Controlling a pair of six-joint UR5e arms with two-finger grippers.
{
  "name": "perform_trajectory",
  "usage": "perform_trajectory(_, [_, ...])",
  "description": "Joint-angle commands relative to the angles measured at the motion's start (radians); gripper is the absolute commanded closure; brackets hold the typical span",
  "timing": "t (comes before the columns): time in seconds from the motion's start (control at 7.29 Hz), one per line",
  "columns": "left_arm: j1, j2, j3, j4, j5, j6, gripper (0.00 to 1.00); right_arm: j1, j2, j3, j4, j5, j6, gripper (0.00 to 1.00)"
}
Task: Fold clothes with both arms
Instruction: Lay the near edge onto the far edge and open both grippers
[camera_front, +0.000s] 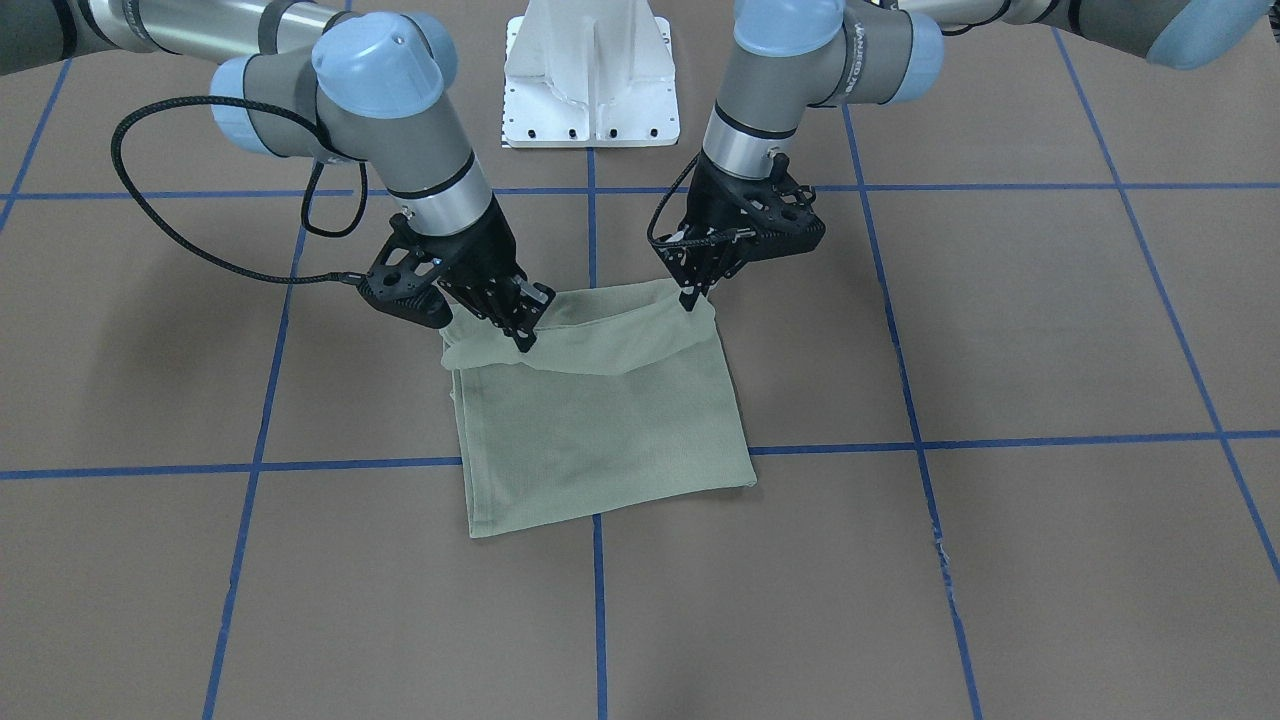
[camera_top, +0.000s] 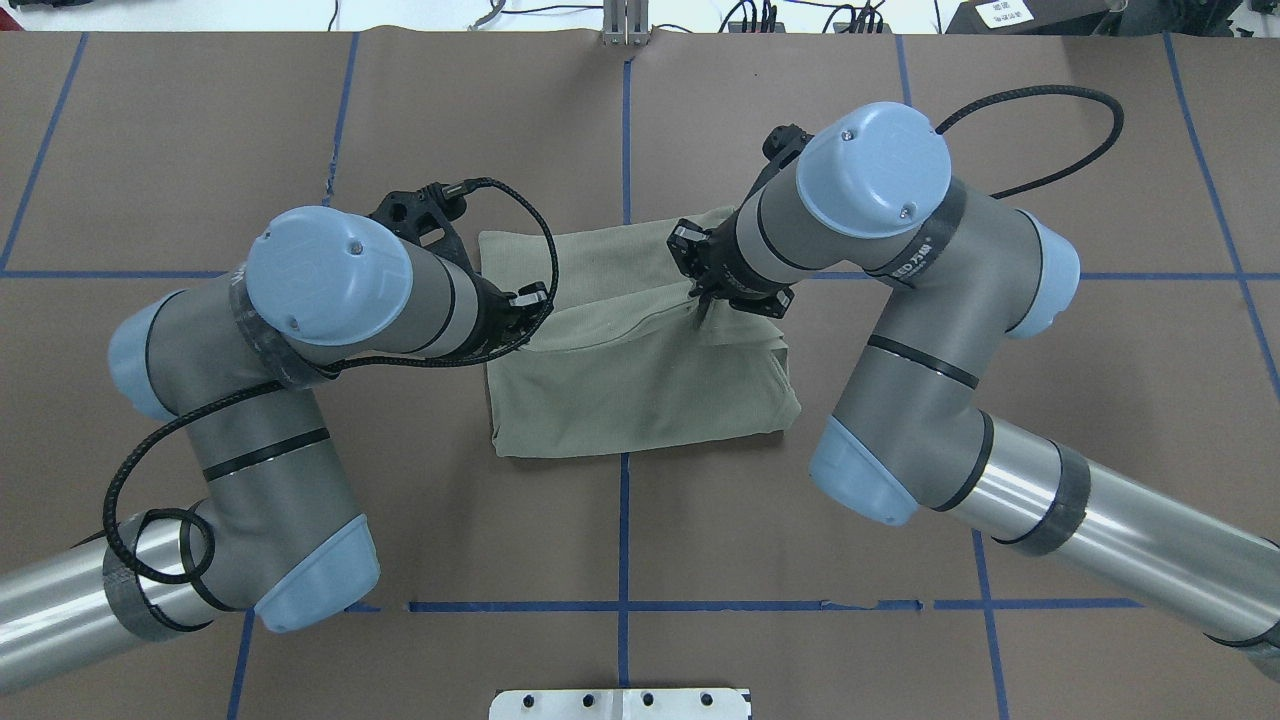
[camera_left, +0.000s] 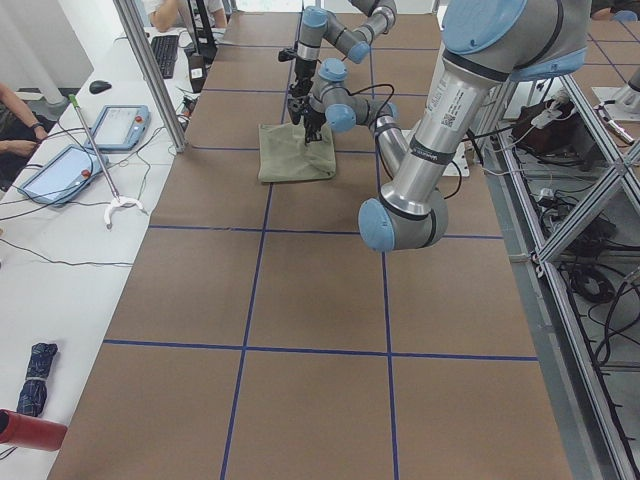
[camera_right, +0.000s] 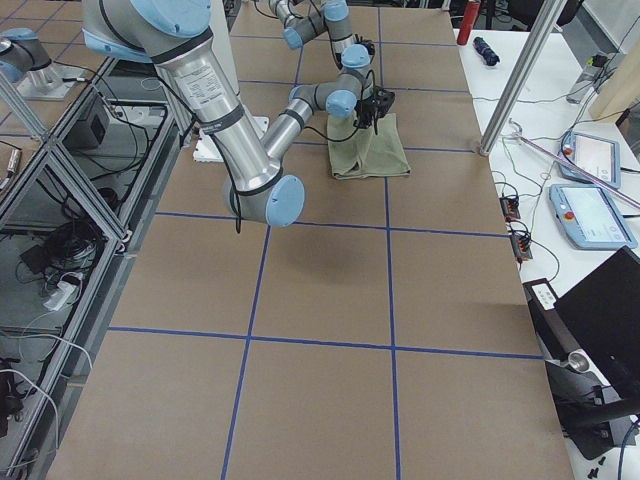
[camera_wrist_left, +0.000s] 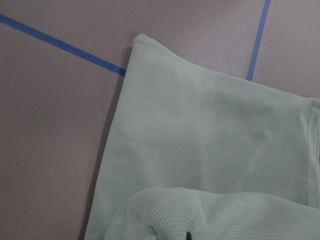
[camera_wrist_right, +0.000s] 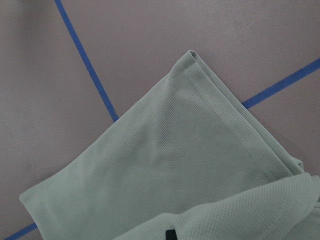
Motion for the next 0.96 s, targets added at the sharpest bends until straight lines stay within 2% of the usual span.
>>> perform_trajectory(0.0, [-0.051,-0.03,0.061,-0.01,-0.001,0.048,1.0,0.018,0.06,-0.096,0.007,0.004,0.001,1.0])
perform_trajectory(0.27, [-0.065,-0.074,0.153,-0.065,0.0,0.047,1.0,0.025,0.077,-0.113,0.007,0.006,0.001,1.0])
perform_trajectory(0.41, [-0.091,-0.093,0.202,-0.072,-0.001,0.05,0.8,0.032,0.098,-0.153,0.009,0.006,0.0,0.91])
perform_trajectory(0.55, [-0.134,-0.116,0.259,-0.092,-0.001,0.059,0.25,0.057,0.13,-0.243,0.077,0.0,-0.005,0.01])
perform_trajectory(0.69, [-0.187,-0.122,0.285,-0.092,-0.019,0.104,0.0,0.087,0.146,-0.305,0.14,0.006,-0.002,0.0])
perform_trajectory(0.82, [-0.224,-0.122,0.299,-0.097,-0.086,0.152,0.0,0.094,0.149,-0.32,0.142,0.006,-0.002,0.0])
